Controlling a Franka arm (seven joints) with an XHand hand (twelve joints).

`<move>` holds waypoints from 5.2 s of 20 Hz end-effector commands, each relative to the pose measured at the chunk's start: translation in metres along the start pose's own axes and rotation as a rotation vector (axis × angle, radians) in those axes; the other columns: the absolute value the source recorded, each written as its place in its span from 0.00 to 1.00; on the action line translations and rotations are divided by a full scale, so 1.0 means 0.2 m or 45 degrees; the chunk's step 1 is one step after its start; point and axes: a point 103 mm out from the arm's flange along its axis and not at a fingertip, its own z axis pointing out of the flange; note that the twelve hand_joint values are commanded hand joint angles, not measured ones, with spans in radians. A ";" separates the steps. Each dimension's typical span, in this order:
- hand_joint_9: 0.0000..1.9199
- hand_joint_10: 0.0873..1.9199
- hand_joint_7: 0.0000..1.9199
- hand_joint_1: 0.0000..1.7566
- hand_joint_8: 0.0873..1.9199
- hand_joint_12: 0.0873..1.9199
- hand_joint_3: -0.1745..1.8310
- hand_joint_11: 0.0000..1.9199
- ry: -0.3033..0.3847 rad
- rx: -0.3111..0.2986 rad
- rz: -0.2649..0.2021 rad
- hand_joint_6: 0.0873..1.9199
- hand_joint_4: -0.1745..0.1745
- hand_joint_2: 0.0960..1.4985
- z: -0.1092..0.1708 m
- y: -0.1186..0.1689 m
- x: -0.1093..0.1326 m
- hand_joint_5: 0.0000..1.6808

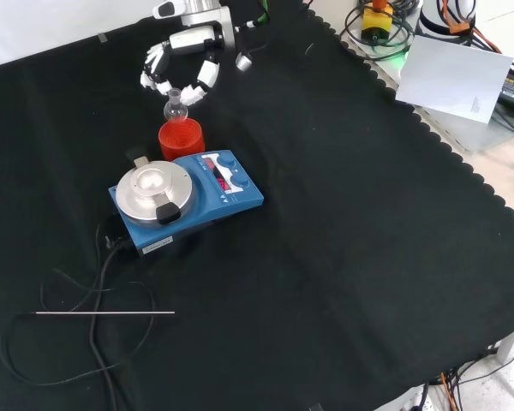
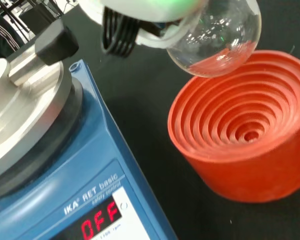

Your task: Place the round-bottom flask on the heater.

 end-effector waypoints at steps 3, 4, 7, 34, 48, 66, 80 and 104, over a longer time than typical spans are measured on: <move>0.33 0.29 0.25 0.63 0.31 0.68 0.53 0.10 -0.009 0.032 -0.024 0.59 0.55 0.40 -0.03 0.00 0.07 0.62; 0.33 0.29 0.25 0.63 0.31 0.68 0.53 0.10 -0.010 0.035 -0.031 0.59 0.55 0.40 -0.03 0.00 0.09 0.62; 0.33 0.29 0.25 0.63 0.31 0.68 0.53 0.10 -0.008 0.042 -0.055 0.59 0.55 0.40 -0.02 -0.04 0.16 0.62; 0.33 0.29 0.25 0.63 0.31 0.68 0.54 0.10 0.003 0.148 -0.300 0.59 0.60 0.39 0.08 -0.15 0.87 0.62; 0.33 0.29 0.25 0.63 0.31 0.68 0.54 0.10 -0.005 0.232 -0.318 0.59 0.62 0.39 0.18 -0.06 1.00 0.63; 0.33 0.29 0.25 0.63 0.31 0.68 0.54 0.10 -0.026 0.159 -0.291 0.59 0.64 0.39 0.27 0.11 1.12 0.63; 0.33 0.28 0.25 0.63 0.31 0.68 0.54 0.10 -0.002 0.143 -0.246 0.59 0.65 0.39 0.17 0.36 1.00 0.63; 0.34 0.28 0.26 0.63 0.31 0.68 0.54 0.10 -0.047 0.137 -0.185 0.59 0.66 0.39 0.24 0.32 0.90 0.63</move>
